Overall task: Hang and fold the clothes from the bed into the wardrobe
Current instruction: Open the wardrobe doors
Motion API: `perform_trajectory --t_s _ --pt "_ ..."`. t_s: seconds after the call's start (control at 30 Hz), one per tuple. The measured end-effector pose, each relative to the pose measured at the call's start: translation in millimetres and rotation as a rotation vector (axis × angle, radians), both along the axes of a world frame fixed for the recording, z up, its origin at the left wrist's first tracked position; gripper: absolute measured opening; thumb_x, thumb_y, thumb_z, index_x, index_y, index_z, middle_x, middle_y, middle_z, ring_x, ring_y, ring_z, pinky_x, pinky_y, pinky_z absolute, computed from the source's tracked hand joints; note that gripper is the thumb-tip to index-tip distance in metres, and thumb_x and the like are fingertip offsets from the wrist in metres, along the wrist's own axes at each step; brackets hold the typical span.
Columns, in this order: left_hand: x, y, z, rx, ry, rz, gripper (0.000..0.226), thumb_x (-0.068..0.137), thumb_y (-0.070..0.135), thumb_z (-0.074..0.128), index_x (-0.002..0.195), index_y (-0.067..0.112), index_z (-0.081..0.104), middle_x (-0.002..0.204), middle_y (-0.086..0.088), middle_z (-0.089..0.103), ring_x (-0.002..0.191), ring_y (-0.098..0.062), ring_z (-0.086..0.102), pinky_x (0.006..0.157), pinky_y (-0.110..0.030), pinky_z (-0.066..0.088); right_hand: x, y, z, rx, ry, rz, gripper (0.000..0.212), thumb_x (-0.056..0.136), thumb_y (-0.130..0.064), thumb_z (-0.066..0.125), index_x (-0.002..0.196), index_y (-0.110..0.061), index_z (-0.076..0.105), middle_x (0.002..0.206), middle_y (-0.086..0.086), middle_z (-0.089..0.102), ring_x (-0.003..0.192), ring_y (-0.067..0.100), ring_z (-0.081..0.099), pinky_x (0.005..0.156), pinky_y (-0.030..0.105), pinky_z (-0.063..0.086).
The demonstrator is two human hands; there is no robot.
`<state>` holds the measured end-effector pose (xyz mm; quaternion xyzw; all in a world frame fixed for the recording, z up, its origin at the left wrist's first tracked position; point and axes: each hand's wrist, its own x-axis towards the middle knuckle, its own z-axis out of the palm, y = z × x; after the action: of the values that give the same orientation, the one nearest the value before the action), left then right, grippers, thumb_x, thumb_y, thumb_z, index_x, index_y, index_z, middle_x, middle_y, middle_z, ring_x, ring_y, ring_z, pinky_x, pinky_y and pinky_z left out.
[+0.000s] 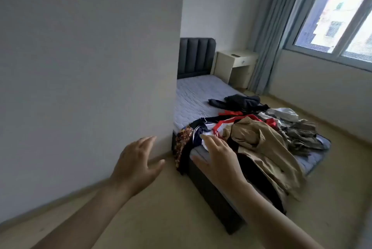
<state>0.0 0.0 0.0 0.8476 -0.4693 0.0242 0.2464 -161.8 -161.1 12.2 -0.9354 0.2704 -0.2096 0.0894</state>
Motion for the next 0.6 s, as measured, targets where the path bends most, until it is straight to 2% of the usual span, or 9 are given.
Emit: perform_trajectory --t_s 0.1,0.2,0.37,0.47,0.53,0.6 --pt "30 31 -9 -0.011 0.085 0.131 0.072 0.085 0.047 0.059 0.146 0.020 0.033 0.149 0.002 0.038 0.137 -0.013 0.032 0.110 -0.026 0.025 48 15 -3 0.058 -0.015 0.104 0.060 0.086 -0.048 0.063 0.136 -0.018 0.048 0.131 -0.002 0.056 0.120 0.017 0.052 0.093 0.030 0.046" --pt "53 62 -12 -0.034 0.106 0.267 0.071 0.084 0.046 0.063 0.144 0.017 0.039 0.147 0.000 0.042 0.135 -0.016 0.037 0.109 -0.029 0.029 97 32 -4 0.093 0.004 0.229 0.062 0.086 -0.046 0.062 0.139 -0.018 0.046 0.134 -0.001 0.055 0.121 0.018 0.052 0.095 0.030 0.044" --pt "79 102 -10 -0.073 0.114 0.461 0.064 0.084 0.042 0.065 0.139 0.016 0.045 0.141 0.000 0.049 0.126 -0.019 0.049 0.104 -0.030 0.037 170 49 -10 0.114 -0.017 0.445 0.058 0.089 -0.050 0.058 0.138 -0.021 0.046 0.132 -0.004 0.056 0.112 0.017 0.058 0.085 0.031 0.047" --pt "86 121 -10 -0.129 0.134 0.601 0.062 0.085 0.040 0.065 0.139 0.017 0.045 0.140 0.001 0.050 0.107 -0.023 0.061 0.095 -0.031 0.045 214 63 -13 0.125 -0.003 0.607 0.057 0.090 -0.053 0.054 0.138 -0.023 0.046 0.135 -0.005 0.054 0.115 0.015 0.057 0.088 0.028 0.046" --pt "89 132 -8 -0.166 0.131 0.698 0.061 0.086 0.040 0.064 0.139 0.019 0.044 0.140 0.003 0.049 0.104 -0.019 0.062 0.092 -0.028 0.045 239 75 -12 0.127 -0.008 0.713 0.056 0.090 -0.053 0.054 0.137 -0.022 0.047 0.135 -0.005 0.055 0.115 0.014 0.057 0.089 0.025 0.046" --pt "90 145 -6 -0.184 0.114 0.810 0.060 0.086 0.042 0.063 0.139 0.020 0.044 0.140 0.005 0.049 0.110 -0.017 0.059 0.093 -0.026 0.043 266 92 -7 0.113 -0.010 0.833 0.055 0.091 -0.052 0.054 0.136 -0.021 0.048 0.132 -0.004 0.058 0.113 0.013 0.058 0.089 0.024 0.047"
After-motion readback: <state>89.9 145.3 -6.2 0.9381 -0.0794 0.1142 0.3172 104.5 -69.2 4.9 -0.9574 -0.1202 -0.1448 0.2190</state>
